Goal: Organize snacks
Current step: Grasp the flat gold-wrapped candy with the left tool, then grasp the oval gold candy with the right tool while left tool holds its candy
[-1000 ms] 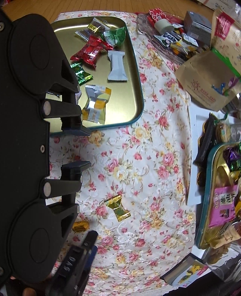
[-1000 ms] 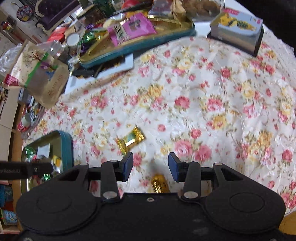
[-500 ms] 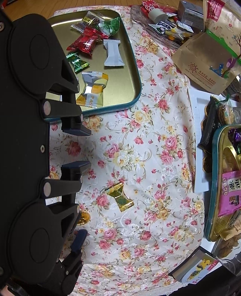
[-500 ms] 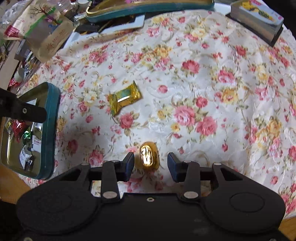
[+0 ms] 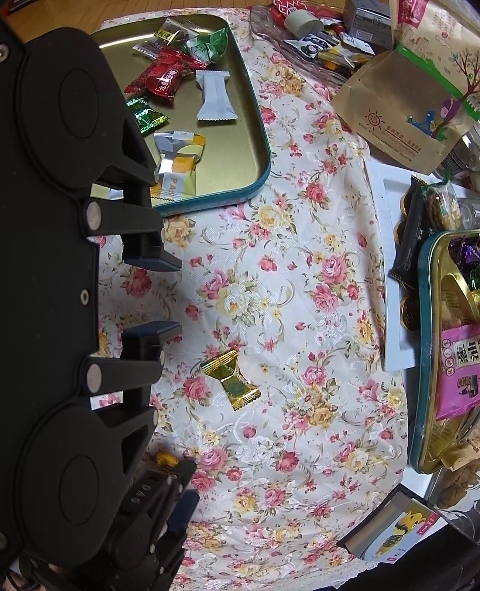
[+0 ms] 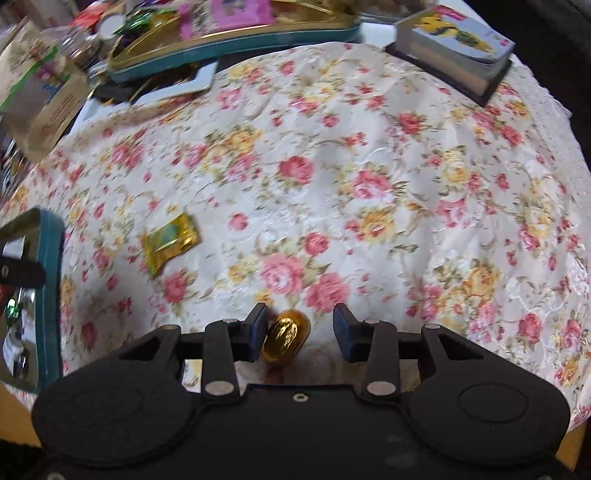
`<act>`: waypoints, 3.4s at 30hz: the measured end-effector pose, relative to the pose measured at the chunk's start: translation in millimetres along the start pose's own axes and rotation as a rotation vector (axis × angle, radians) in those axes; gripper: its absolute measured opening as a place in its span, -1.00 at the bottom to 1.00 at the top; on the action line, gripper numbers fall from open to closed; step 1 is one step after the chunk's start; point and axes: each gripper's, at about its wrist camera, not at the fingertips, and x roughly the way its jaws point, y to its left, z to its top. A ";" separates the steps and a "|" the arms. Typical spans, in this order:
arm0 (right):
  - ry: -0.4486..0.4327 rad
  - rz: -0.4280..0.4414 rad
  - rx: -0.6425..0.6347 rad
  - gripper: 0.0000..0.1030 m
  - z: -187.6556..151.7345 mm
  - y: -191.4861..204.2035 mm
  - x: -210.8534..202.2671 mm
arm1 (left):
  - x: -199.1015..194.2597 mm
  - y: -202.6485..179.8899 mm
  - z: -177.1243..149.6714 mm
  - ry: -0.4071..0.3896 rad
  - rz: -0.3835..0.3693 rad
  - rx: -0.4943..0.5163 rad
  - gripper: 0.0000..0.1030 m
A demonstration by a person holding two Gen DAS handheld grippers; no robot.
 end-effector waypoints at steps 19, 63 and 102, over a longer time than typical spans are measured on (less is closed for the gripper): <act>-0.005 0.127 -0.034 -0.25 -3.0 0.0 -16.9 | 17.5 -32.6 8.7 -0.013 0.020 0.071 -0.26; -0.088 0.218 0.239 -0.20 30.4 -60.4 -78.4 | 65.1 -86.0 22.4 -0.136 -0.013 0.194 -0.19; -0.027 0.235 0.083 -0.14 13.6 -39.1 -26.9 | 104.1 -43.7 22.8 0.079 -0.013 -0.059 -0.46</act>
